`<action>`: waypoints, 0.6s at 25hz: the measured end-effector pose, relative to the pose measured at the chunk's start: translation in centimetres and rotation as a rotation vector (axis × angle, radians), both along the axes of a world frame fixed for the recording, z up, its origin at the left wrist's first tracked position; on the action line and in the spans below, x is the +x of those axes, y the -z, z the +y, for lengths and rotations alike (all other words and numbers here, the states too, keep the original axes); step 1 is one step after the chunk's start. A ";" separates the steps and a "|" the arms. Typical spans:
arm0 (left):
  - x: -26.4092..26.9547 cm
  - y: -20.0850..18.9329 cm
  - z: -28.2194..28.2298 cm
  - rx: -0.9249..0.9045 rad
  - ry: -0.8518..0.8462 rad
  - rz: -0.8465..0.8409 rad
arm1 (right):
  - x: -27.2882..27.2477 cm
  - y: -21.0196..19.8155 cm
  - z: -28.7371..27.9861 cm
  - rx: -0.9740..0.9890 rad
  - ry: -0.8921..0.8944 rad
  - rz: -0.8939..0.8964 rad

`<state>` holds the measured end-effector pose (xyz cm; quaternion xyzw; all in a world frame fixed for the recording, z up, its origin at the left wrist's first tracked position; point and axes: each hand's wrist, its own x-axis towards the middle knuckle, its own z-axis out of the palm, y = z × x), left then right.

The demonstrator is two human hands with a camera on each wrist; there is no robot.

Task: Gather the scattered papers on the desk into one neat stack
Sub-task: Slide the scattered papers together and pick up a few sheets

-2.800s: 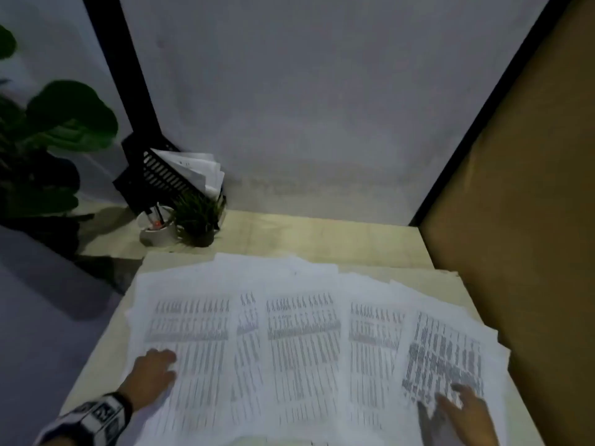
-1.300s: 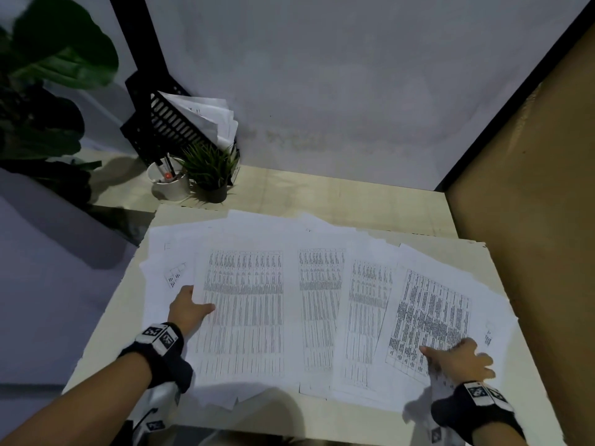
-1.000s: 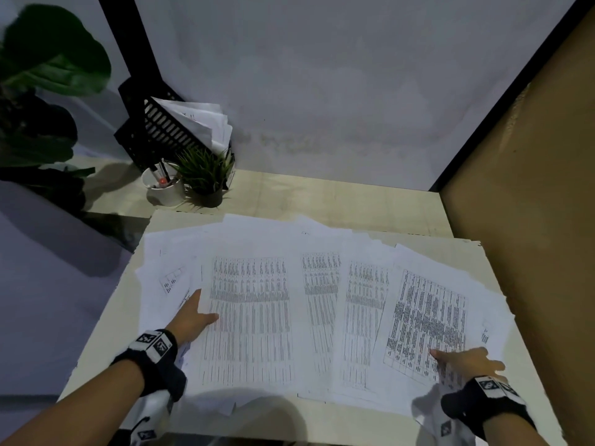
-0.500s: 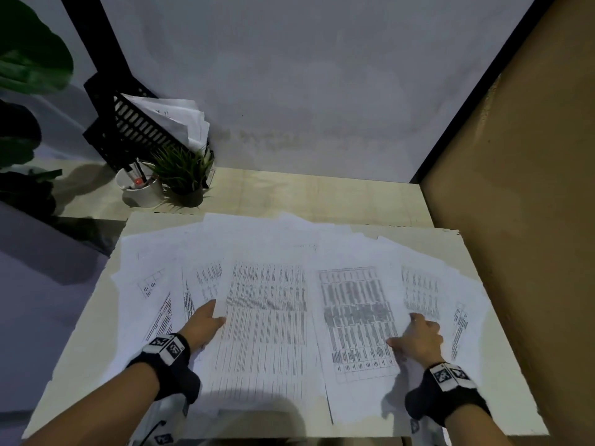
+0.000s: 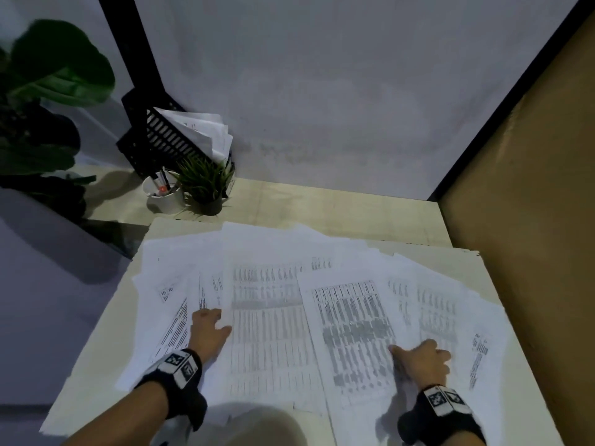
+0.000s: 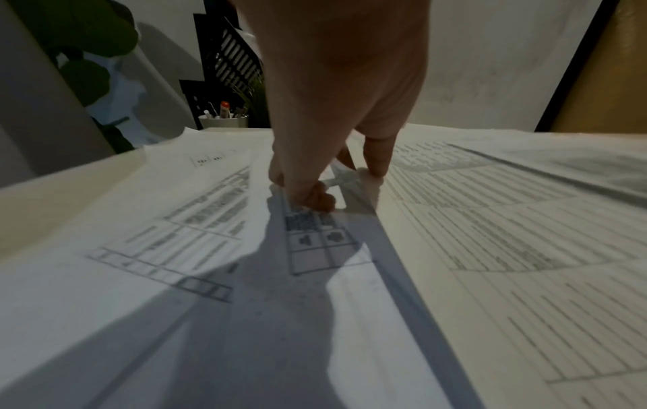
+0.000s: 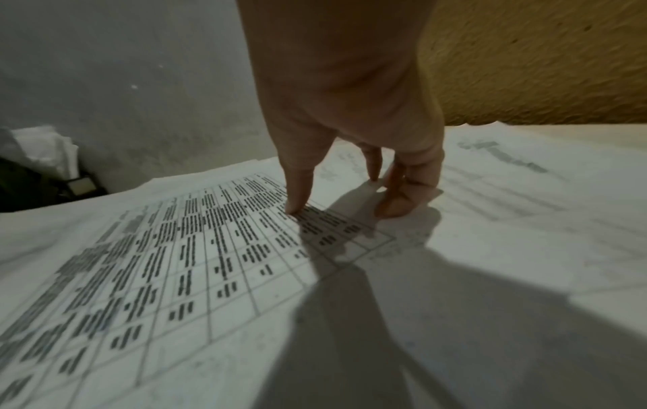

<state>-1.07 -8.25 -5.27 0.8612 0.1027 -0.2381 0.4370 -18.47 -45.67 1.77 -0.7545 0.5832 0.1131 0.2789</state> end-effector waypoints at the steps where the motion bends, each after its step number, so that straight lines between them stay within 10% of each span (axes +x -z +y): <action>1: -0.7 -1.4 -1.2 -0.067 0.022 0.009 | 0.3 0.1 0.6 0.038 -0.034 -0.051; 8: -1.8 -7.0 -5.4 -0.278 0.067 0.028 | 0.5 -1.1 1.2 -0.033 0.030 0.064; 15: -3.3 -7.0 -9.0 -0.437 0.150 0.292 | 1.9 -0.6 4.7 0.191 -0.126 -0.253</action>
